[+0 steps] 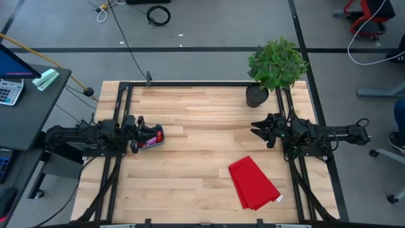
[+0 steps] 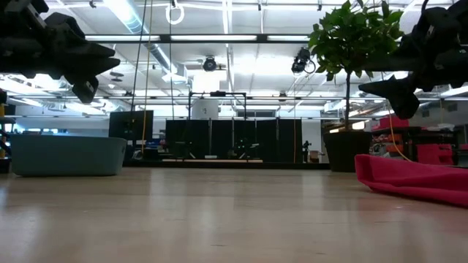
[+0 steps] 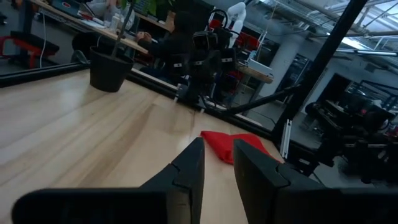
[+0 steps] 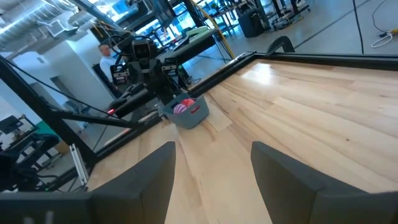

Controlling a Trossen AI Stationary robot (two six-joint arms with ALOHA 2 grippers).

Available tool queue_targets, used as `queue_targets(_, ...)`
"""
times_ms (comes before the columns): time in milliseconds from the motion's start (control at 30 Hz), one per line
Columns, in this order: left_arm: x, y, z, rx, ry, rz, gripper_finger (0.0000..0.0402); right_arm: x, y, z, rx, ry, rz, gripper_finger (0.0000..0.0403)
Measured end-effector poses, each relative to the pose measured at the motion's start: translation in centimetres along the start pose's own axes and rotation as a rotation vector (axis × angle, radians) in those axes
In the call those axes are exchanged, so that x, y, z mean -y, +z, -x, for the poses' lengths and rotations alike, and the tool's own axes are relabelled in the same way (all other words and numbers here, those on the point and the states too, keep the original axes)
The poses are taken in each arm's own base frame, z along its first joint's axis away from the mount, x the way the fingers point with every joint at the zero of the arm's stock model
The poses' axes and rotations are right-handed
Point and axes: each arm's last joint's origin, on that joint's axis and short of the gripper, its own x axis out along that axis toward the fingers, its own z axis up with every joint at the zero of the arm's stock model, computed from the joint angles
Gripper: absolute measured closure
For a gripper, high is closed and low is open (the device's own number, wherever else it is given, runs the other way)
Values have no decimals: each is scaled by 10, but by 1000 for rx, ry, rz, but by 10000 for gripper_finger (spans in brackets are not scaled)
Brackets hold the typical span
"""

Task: Pick and placing Produce into tupperware
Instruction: Return to Home Position

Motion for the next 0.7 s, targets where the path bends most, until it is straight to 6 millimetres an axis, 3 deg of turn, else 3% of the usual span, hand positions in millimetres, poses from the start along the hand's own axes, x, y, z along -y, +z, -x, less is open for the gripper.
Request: queue_targets(700, 0, 0, 0, 0, 0, 0, 311, 0, 0, 0, 0, 0, 0, 183)
